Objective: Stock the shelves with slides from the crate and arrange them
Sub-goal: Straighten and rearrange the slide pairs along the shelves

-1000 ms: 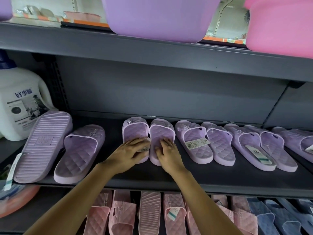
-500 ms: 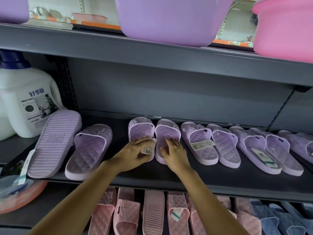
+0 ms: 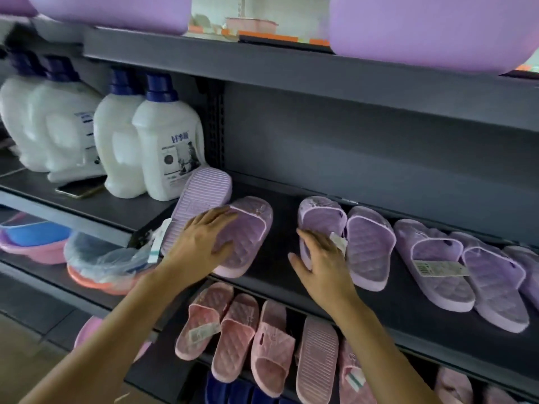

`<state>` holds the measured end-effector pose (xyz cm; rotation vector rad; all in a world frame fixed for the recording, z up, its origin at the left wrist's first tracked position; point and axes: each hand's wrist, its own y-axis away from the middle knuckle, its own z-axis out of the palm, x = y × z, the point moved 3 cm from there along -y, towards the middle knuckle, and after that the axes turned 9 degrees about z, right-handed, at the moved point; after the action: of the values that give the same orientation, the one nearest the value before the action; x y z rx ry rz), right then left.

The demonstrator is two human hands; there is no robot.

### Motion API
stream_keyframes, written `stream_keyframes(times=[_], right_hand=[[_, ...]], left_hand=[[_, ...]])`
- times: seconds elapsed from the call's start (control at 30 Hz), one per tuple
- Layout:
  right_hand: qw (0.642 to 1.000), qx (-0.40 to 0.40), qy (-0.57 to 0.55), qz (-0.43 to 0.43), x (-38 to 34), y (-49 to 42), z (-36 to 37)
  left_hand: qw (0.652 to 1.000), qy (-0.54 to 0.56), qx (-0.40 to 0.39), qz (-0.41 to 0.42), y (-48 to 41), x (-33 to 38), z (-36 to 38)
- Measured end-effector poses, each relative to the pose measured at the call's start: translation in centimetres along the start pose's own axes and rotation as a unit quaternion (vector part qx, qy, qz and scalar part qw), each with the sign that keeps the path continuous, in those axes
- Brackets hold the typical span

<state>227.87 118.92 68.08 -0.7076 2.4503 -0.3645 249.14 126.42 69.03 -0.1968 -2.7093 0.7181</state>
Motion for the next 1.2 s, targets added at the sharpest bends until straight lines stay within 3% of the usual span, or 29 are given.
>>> stream_keyframes(times=[0.07, 0.2, 0.63, 0.73, 0.9, 0.97, 1.2], right_hand=[[0.999, -0.034, -0.01, -0.011, -2.0, -0.3, 1.1], [0.998, -0.045, -0.017, -0.028, -5.0, -1.0, 2.7], [0.995, -0.041, 0.021, 0.084, -10.6, -1.1, 7.4], [0.993, -0.03, 0.032, 0.108, -11.3, -0.8, 8.1], [0.993, -0.027, 0.057, 0.097, -12.1, -0.1, 8.9], [0.99, -0.051, 0.086, 0.095, -12.2, -0.1, 9.2], [0.992, -0.016, 0.085, 0.095, -11.5, -0.2, 9.6]], left_hand=[[0.998, -0.019, 0.019, -0.051, 1.0, -1.6, -1.2], [0.99, -0.044, -0.02, -0.134, 1.8, -4.5, -1.8], [0.975, 0.13, -0.129, -0.123, 0.2, -11.7, -1.6], [0.969, 0.184, -0.101, -0.13, 0.1, -12.4, -0.9], [0.917, 0.339, -0.045, -0.206, -0.5, -13.6, -0.7], [0.906, 0.362, -0.036, -0.217, -0.5, -13.6, -0.7], [0.854, 0.461, -0.046, -0.235, -0.5, -14.4, -0.8]])
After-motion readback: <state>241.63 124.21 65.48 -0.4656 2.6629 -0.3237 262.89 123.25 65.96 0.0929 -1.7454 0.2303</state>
